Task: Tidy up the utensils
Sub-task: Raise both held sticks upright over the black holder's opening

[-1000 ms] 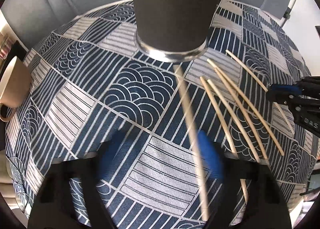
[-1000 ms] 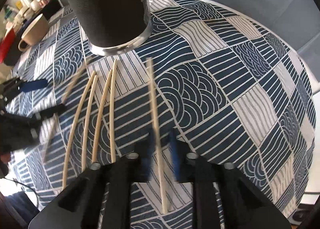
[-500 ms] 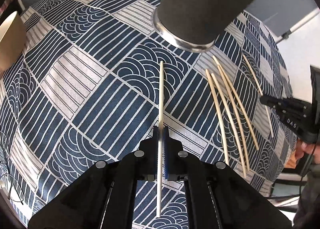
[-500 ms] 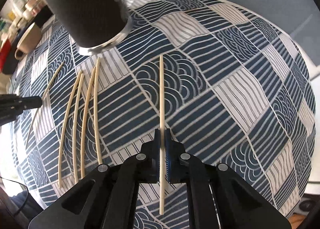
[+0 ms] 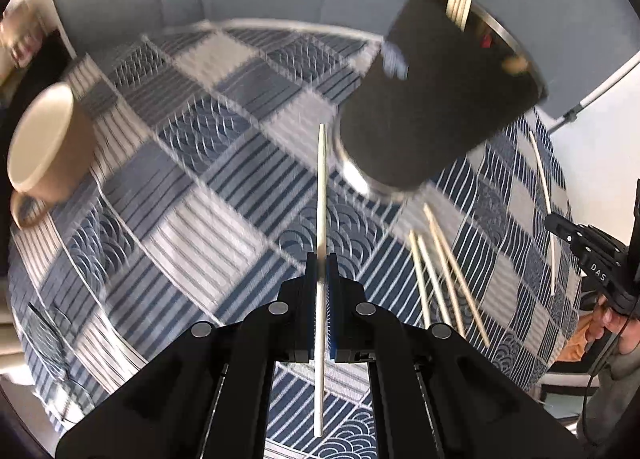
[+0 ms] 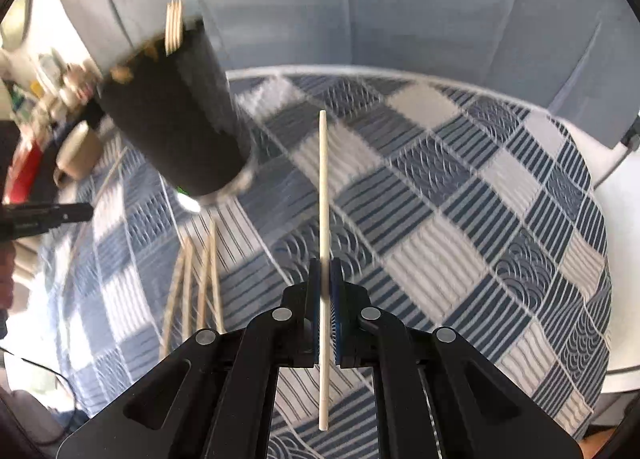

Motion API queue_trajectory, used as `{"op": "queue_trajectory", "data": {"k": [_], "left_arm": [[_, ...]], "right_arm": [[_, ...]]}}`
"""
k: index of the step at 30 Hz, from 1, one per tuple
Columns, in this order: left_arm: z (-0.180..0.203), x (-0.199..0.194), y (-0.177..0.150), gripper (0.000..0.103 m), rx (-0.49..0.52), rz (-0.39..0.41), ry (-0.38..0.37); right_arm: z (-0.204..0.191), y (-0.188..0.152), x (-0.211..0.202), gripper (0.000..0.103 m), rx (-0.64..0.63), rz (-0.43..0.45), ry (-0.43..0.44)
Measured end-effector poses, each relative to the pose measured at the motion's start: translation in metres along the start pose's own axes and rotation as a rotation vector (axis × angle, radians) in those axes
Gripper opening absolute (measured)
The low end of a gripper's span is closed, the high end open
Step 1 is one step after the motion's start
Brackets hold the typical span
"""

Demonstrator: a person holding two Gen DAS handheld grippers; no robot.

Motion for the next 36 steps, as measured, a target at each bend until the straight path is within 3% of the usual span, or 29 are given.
{"op": "queue_trajectory", "data": {"k": [14, 21, 27, 36], "left_arm": [[-0.003, -0.065, 0.071, 0.004, 0.048, 0.134, 0.076], [0.007, -0.086, 0.100, 0.004, 0.078, 0.189, 0.088], [0.019, -0.096, 0.127, 0.004, 0.090, 0.230, 0.074], [0.033, -0.098, 0.175, 0.004, 0.099, 0.309, 0.012]], "right_arm": [[-0.053, 0.089, -0.054, 0.004, -0.014, 0.196, 0.099], [-0.080, 0.115, -0.055, 0.005, -0.051, 0.215, 0.134], [-0.093, 0.135, -0.058, 0.005, -0.058, 0.234, 0.169], [-0.113, 0.167, -0.062, 0.005, -0.033, 0.293, 0.297]]}}
Point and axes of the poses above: each gripper's, at about its wrist camera, not at the fingertips, and x roughly the way its jaws point, z to its right, y to its top, the point moved 8 cm from there along x, roughly the way its jaws point, and after that the axes turned 11 degrees about x, right-handed, at the moved point
